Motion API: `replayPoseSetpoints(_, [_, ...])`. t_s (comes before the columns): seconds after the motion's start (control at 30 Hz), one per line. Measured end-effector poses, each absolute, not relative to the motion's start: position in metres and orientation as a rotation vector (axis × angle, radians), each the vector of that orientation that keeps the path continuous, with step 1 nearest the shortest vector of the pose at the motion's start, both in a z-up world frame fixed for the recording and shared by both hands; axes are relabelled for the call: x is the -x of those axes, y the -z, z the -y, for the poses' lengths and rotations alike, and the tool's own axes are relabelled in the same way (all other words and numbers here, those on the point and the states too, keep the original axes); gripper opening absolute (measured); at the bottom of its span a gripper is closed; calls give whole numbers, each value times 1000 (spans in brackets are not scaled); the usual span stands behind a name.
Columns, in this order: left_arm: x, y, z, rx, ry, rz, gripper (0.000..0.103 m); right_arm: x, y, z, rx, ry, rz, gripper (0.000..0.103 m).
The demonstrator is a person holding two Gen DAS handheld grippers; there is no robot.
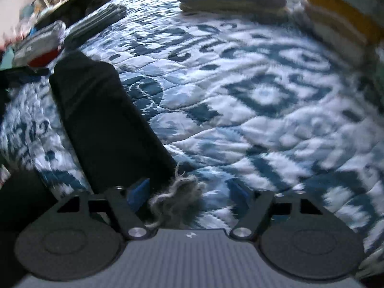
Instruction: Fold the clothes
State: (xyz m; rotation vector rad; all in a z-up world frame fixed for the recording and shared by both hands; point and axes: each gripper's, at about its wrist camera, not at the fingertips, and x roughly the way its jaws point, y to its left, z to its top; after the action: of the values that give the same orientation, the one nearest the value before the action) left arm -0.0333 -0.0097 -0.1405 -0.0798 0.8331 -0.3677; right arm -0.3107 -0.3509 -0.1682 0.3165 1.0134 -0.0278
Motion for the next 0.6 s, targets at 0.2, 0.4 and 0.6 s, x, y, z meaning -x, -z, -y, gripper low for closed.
replayPoseSetpoints(0.2, [16, 157, 13, 127, 387, -863, 27, 303, 175, 351, -372, 12, -973, 25])
replayPoseSetpoints(0.4, [45, 134, 2, 172, 422, -793, 14, 296, 168, 356, -417, -26, -954, 13])
replayPoseSetpoints(0.6, [96, 94, -25, 238, 401, -700, 14, 288, 113, 376, -405, -23, -826, 13])
